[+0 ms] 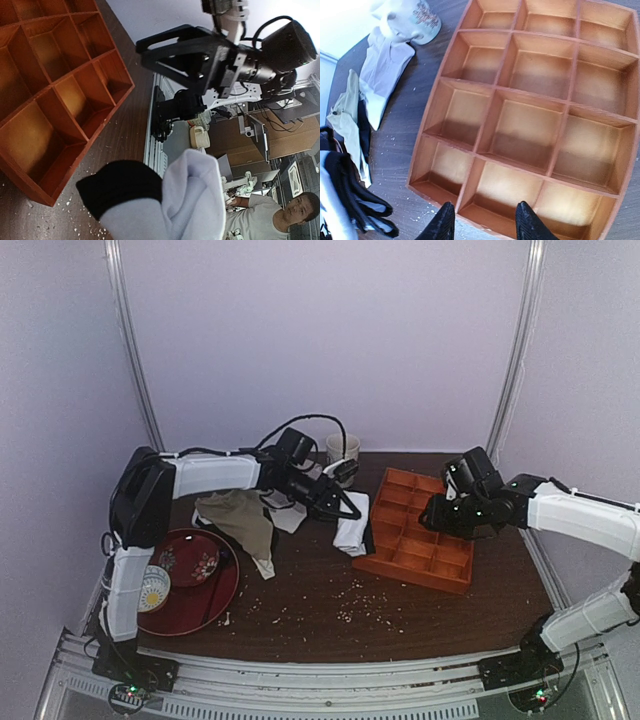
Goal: Roll the underwear
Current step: Move the storage box to the center of the board.
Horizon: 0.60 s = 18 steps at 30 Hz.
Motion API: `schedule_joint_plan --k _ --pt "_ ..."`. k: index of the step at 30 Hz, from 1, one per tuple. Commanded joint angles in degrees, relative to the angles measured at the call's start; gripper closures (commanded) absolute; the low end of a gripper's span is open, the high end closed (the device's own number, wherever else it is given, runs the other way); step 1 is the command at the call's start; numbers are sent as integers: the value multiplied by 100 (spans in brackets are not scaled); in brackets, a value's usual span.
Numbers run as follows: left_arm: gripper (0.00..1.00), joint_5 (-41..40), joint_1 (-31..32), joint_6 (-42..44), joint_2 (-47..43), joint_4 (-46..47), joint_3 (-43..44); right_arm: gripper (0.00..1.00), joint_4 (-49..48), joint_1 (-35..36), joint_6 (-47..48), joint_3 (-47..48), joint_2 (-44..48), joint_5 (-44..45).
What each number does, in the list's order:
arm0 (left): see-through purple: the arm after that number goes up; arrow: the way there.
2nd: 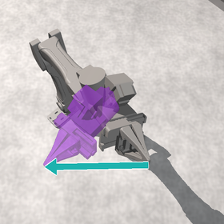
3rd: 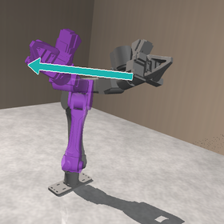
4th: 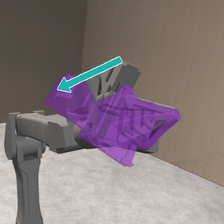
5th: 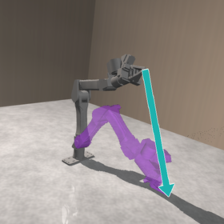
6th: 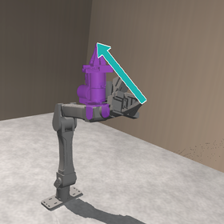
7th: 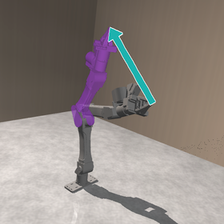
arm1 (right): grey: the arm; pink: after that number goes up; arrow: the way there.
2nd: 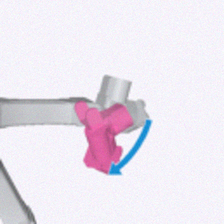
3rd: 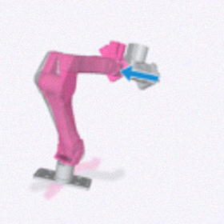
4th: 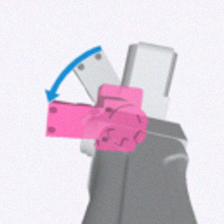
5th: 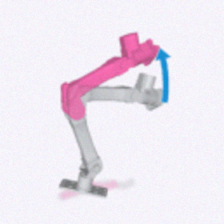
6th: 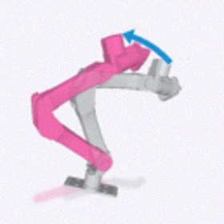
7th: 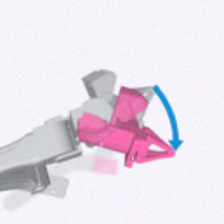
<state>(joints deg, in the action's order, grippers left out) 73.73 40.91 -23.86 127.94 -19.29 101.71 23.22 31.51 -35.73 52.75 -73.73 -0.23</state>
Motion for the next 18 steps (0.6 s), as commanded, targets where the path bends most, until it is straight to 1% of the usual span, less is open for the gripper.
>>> schedule_joint_plan --k 1,6,10,14,18 --pt "100 -248 159 415 365 -591 626 60 326 -279 109 -284 356 152" --pt "100 -360 249 530 857 -974 1372 60 384 -392 50 -556 635 96" --pt "100 -398 278 487 1172 -1081 1847 60 401 -415 19 -715 774 84" --pt "100 -521 278 459 1238 -1117 1974 61 371 -421 40 -760 636 150" --pt "100 -774 279 929 1135 -1719 2053 60 297 -455 -119 -494 223 363"
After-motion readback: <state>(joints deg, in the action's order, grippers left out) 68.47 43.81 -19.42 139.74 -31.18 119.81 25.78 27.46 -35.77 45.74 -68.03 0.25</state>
